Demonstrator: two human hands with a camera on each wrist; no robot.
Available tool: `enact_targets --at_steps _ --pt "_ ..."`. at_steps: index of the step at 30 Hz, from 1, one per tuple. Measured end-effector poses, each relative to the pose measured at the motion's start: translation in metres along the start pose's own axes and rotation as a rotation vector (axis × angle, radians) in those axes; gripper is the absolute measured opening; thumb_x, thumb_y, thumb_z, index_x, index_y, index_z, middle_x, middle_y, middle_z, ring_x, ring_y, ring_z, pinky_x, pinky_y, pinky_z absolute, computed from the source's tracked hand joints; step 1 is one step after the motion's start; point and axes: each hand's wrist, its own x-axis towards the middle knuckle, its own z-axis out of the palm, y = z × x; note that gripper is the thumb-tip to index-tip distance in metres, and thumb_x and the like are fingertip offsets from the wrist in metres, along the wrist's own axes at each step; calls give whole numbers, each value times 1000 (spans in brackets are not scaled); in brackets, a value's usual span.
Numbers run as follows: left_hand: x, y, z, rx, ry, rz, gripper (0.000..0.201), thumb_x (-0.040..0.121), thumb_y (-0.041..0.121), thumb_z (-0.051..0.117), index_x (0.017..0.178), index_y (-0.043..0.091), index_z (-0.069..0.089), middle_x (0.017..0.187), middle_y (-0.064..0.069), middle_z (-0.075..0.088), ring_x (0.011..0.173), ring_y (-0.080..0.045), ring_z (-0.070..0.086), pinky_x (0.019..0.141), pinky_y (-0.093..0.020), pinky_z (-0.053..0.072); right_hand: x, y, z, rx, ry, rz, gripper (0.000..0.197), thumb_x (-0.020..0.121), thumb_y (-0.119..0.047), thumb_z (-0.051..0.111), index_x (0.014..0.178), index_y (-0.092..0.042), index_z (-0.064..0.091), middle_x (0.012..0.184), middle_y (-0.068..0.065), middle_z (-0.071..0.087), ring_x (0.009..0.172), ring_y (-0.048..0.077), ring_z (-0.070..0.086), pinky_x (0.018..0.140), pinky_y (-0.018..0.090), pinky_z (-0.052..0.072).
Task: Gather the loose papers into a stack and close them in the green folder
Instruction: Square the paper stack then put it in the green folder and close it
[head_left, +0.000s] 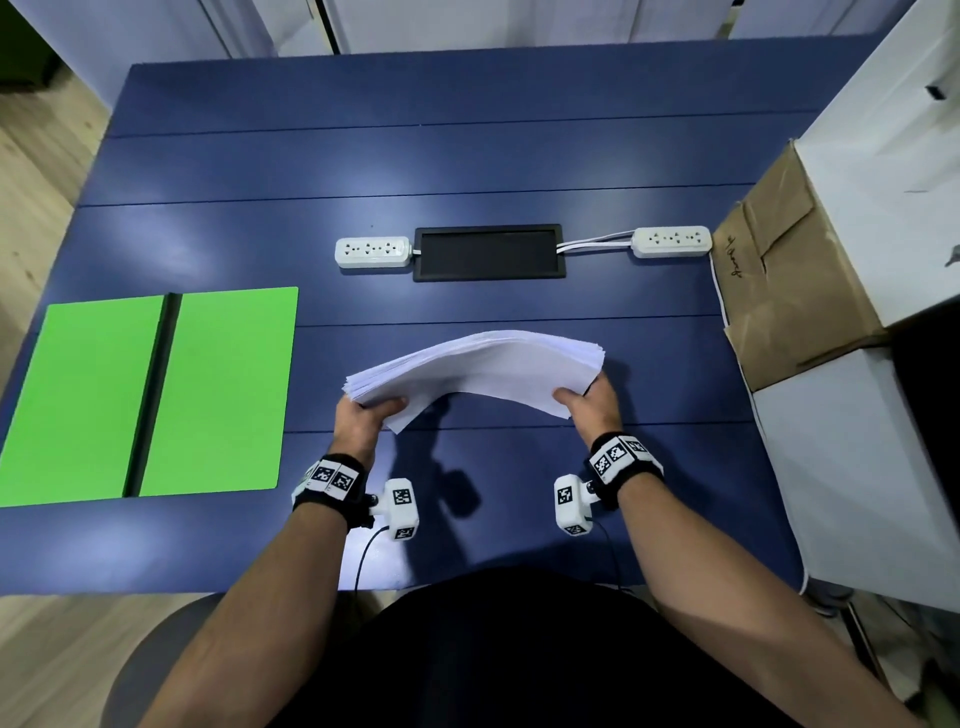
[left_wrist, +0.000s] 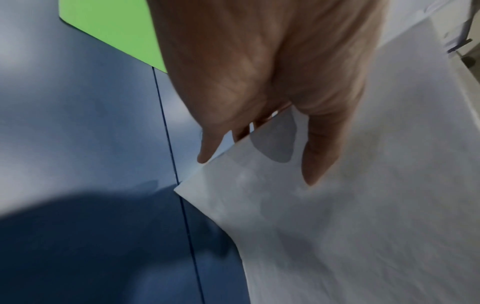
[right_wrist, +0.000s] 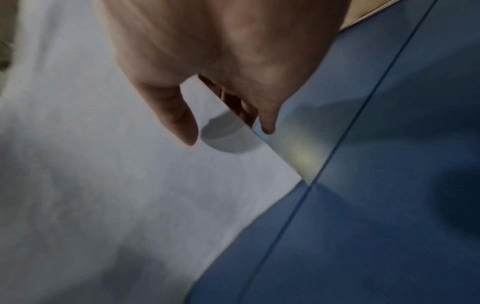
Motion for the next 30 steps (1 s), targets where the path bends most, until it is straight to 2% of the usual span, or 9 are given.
enact_targets --at_steps 3,5,9,11,15,18,21,26,30 --pt "2 2 -3 33 8 72 47 65 1 78 111 1 69 92 2 76 79 -6 71 77 -21 55 1 -10 -1 93 16 -62 59 74 0 68 129 -18 57 116 0 71 105 16 68 95 32 54" --pt "5 2 -3 39 4 81 48 63 0 79 109 7 67 94 -1 71 78 -5 68 76 -19 55 0 -8 1 69 -37 -50 60 72 -1 69 127 -22 56 117 0 70 107 18 67 98 37 53" --pt "8 -2 -3 58 -29 66 54 64 3 81 116 3 65 97 -3 72 87 -14 66 84 -29 52 -4 -5 0 56 -75 -38 57 71 -6 71 125 -22 59 115 0 72 109 19 68 102 46 52" --pt "9 -3 -4 50 -21 75 54 68 -2 81 119 3 64 98 -3 71 85 -11 66 82 -25 52 -5 -12 -1 183 -31 -94 49 75 -7 74 120 -20 61 115 3 73 108 20 69 102 42 53" --pt "13 -5 -4 52 -13 96 47 74 -2 81 117 6 65 95 0 70 79 -3 65 75 -16 49 -9 -31 3 313 32 -233 26 87 -37 73 106 -23 63 105 -2 70 97 13 65 95 31 50" --pt "11 -4 -3 56 3 91 37 80 -4 77 115 4 69 89 7 73 71 2 65 66 -13 48 -9 -38 14 314 134 -226 38 88 -52 65 94 -15 60 87 -5 64 81 12 58 82 34 49" --pt "10 -3 -2 53 5 96 36 78 0 78 112 9 71 82 15 76 72 0 67 66 -14 49 -6 -39 21 306 221 -208 32 89 -48 63 83 -17 58 77 -8 58 73 12 51 73 31 45" --pt "5 2 -3 14 -9 84 38 72 10 79 109 13 73 87 12 78 78 -4 70 72 -20 52 -7 -41 18 286 221 -247 11 90 -26 62 91 -16 65 86 -12 65 80 1 57 76 16 45" --pt "5 2 -4 17 -12 71 35 72 11 81 106 16 75 93 6 79 86 -14 71 87 -37 55 -10 -39 18 236 158 -269 14 95 -33 61 96 -22 68 95 -5 70 89 10 63 87 31 52"
